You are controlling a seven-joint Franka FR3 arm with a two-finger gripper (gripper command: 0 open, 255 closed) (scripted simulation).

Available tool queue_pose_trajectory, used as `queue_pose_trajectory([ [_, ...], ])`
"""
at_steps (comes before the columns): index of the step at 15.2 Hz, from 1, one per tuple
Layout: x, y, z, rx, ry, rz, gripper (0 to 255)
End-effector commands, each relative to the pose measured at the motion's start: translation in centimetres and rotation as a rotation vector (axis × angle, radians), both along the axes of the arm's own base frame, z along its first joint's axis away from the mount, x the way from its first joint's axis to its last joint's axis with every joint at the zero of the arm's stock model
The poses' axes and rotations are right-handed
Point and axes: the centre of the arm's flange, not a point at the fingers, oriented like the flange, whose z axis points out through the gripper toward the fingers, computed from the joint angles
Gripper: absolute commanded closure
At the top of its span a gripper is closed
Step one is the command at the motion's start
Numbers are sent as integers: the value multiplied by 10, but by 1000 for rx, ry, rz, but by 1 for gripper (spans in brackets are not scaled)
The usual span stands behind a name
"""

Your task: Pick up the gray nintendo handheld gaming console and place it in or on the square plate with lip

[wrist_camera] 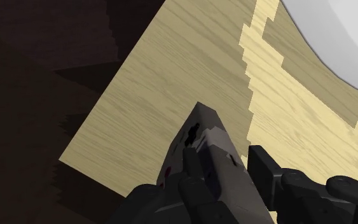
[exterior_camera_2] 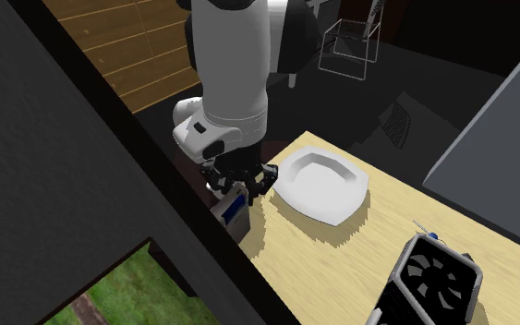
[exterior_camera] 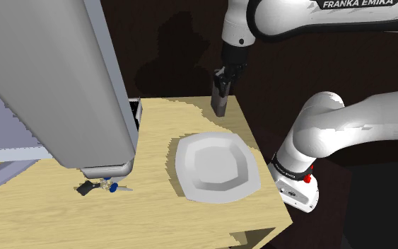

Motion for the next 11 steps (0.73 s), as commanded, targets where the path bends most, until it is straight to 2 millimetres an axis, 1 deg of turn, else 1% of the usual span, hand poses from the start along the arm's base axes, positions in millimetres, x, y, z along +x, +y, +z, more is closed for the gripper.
queue_pose_trajectory([
  [1,0,0,-1,0,1,0,255],
  [11,0,0,52,0,1,0,255],
])
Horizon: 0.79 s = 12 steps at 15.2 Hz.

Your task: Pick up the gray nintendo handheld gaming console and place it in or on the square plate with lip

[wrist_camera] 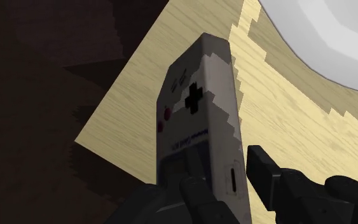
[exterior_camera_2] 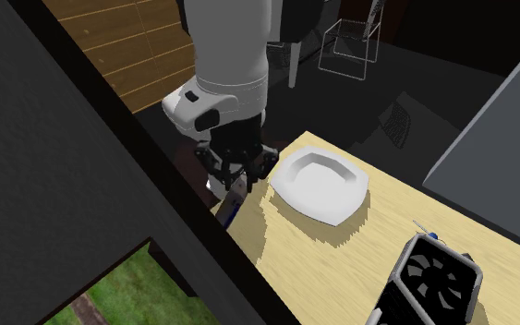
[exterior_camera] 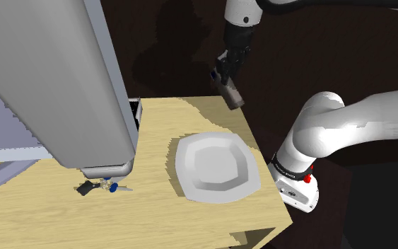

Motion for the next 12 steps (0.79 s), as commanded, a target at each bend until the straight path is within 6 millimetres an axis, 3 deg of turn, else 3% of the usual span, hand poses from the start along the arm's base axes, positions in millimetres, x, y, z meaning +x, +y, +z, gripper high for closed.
queue_pose_trajectory([
  [1,0,0,11,0,0,0,255],
  [7,0,0,43,0,0,0,255],
  [12,-35,55,52,0,0,0,255],
])
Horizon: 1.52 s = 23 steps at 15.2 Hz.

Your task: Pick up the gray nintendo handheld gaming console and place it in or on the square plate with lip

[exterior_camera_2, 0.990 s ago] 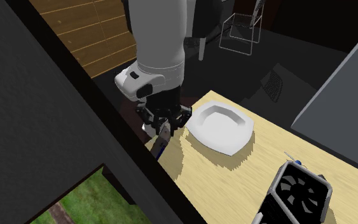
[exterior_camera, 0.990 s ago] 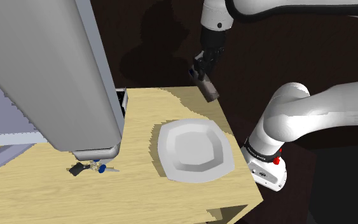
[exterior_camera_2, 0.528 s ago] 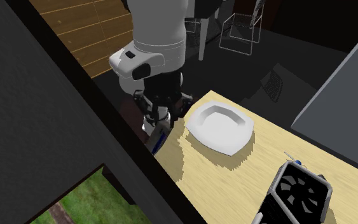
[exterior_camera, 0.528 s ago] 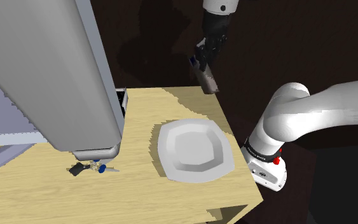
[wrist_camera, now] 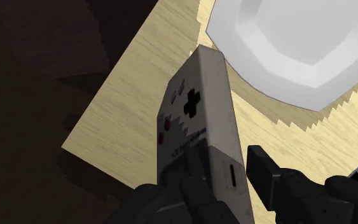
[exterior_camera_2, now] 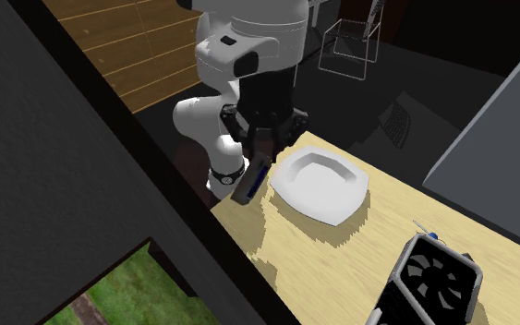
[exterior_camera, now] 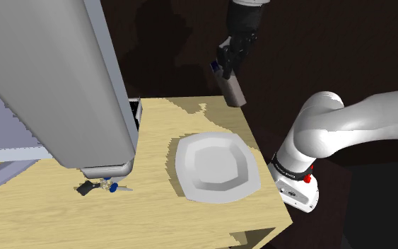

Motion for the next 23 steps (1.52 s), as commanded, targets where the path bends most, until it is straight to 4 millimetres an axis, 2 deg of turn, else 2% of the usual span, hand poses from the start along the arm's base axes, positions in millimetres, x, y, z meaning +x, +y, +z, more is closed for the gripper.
queue_pose_trajectory([
  [1,-15,20,4,1,0,-1,255],
  [15,-114,172,30,1,0,-1,255],
  [23,-114,172,-12,1,0,-1,255],
])
